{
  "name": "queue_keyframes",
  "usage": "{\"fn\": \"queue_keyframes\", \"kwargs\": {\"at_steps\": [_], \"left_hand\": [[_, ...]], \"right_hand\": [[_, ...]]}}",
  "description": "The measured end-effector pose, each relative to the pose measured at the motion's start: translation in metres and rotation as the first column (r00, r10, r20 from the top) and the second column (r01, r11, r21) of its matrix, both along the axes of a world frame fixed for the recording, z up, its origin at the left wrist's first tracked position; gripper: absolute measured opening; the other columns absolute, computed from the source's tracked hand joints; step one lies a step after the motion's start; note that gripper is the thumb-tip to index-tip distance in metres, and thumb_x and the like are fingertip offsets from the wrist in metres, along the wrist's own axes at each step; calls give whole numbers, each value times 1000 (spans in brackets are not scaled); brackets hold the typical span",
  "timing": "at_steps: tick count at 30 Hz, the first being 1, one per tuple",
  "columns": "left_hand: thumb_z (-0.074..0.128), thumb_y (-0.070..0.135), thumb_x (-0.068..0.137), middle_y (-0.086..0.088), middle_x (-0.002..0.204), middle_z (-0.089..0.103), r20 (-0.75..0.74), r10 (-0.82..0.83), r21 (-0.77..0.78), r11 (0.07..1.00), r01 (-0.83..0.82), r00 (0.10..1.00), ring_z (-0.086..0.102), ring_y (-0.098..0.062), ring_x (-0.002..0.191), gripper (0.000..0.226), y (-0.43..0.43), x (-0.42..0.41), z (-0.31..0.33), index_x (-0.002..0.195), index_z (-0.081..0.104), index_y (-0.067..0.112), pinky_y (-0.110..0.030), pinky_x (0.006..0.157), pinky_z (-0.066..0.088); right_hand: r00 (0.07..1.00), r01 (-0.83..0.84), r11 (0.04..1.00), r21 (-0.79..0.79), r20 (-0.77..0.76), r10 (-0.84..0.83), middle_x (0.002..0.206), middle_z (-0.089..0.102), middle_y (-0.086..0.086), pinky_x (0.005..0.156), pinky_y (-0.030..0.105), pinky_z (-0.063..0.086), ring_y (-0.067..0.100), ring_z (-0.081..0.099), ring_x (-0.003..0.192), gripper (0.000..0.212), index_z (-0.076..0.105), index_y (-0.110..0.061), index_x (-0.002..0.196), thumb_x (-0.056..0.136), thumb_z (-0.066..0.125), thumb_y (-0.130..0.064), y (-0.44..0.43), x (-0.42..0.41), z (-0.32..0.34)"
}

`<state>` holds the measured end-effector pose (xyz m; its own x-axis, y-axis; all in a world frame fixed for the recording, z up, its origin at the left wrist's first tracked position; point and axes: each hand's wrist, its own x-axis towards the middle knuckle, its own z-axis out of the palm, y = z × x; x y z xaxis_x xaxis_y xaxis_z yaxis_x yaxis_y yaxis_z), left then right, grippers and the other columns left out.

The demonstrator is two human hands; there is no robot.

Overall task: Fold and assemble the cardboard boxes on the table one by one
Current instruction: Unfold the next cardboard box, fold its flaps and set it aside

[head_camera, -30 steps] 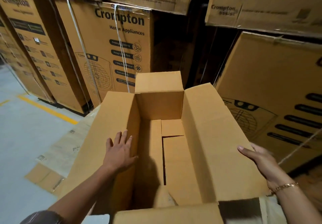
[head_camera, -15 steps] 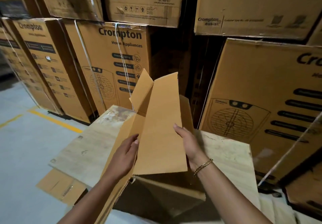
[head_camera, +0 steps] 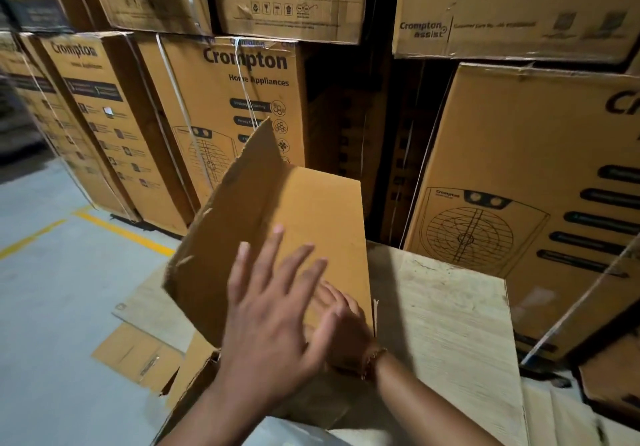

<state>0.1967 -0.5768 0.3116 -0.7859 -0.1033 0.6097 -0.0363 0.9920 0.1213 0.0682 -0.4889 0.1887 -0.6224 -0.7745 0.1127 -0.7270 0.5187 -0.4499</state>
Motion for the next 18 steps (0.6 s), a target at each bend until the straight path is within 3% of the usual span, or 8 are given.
{"fn": "queue_keyframes", "kwargs": {"at_steps": [2,4,6,9,11,13,16,18], "left_hand": [[17,69,98,5,163,35,298,53,-37,998,-44,953,3,-18,158,69,-2,-18,-21,149,48,35,-53,125,-5],[-1,76,89,5,170,15,528,113,13,990,-141,842,-12,-17,156,84,-27,-34,-52,157,30,38,-54,123,-13],[-10,83,80,1,172,2,639,176,36,965,-258,749,-12,-25,156,97,-62,-39,-89,161,15,37,-60,120,-16],[-6,89,81,5,170,-11,679,190,130,919,-371,709,-11,-25,157,93,-103,-25,-130,161,-1,42,-65,120,-6],[-3,92,81,11,170,-10,663,184,191,896,-402,726,-9,-19,157,90,-121,-13,-147,159,-1,48,-62,123,1],[0,93,79,15,169,-7,643,176,236,880,-412,745,-6,-15,157,90,-136,-7,-155,158,2,51,-58,124,3],[2,94,77,16,169,-3,626,169,264,872,-411,761,-2,-12,157,90,-149,-7,-159,157,7,52,-57,124,6],[2,95,77,17,169,-2,623,163,266,876,-403,765,-1,-12,156,92,-150,-10,-161,158,8,52,-56,123,6]], "right_hand": [[994,-31,998,46,-105,36,153,45,2,111,50,39,21,40,142,65,51,-24,143,95,25,-59,-5,-2,2],[1000,3,989,147,4,-3,165,20,-7,123,48,11,16,11,153,64,33,-33,153,95,31,-59,1,-4,9],[996,71,989,128,52,-79,166,9,-14,123,45,-2,12,-1,154,62,29,-40,153,95,42,-59,13,-9,1],[959,214,977,18,188,-213,162,21,-17,122,45,13,12,15,151,60,32,-41,151,96,45,-62,36,-18,-13],[871,318,948,-28,403,-281,154,40,-13,115,41,35,11,40,139,53,40,-38,145,96,51,-56,48,-28,-24],[762,357,933,-47,593,-261,145,52,-8,105,35,47,9,53,125,47,47,-35,140,96,58,-49,51,-33,-34],[680,292,956,-17,707,-195,142,54,-4,89,18,46,8,55,118,48,49,-31,140,95,63,-39,39,-30,-44],[645,285,958,18,736,-206,145,50,-3,89,20,43,12,53,123,51,47,-30,142,95,63,-40,23,-28,-53]]}}
